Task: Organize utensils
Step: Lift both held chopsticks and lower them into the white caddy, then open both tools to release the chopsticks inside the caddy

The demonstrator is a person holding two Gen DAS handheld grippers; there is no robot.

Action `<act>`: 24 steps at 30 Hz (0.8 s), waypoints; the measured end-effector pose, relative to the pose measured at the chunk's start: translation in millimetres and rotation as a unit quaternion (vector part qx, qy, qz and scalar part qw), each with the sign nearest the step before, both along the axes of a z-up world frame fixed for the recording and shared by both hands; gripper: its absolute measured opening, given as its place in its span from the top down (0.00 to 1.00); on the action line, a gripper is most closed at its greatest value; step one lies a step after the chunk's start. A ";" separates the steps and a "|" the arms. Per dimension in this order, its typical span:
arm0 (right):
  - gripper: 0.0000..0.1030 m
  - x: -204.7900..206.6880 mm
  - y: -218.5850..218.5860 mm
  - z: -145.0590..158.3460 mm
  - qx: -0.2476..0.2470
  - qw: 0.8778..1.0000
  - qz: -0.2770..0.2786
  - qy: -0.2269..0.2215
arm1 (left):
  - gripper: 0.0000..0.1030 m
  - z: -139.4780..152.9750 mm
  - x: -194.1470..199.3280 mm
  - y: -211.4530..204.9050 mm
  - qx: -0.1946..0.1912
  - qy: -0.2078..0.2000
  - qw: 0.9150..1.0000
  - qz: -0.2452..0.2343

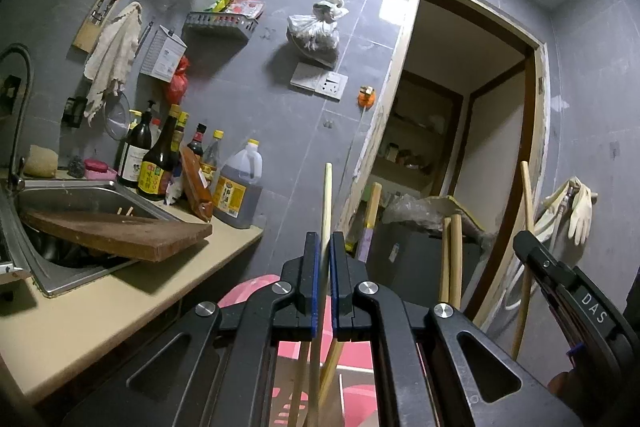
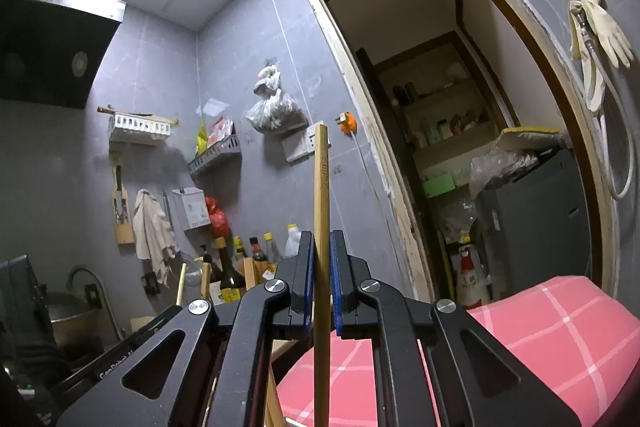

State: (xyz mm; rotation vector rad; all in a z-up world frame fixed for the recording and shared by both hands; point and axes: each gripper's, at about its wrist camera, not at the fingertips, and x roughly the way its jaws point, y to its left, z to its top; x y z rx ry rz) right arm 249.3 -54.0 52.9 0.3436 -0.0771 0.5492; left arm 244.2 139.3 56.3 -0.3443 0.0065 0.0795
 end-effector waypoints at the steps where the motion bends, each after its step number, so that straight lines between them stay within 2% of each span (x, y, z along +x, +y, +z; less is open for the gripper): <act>1: 0.94 -0.1 0.1 -0.8 -0.001 1.000 0.000 0.001 | 0.97 -0.6 0.3 -0.9 0.001 0.002 1.000 0.000; 24: 0.92 -4.3 8.1 -17.8 -0.035 0.998 0.008 0.046 | 0.96 -18.9 1.5 -3.7 0.014 0.063 0.997 -0.029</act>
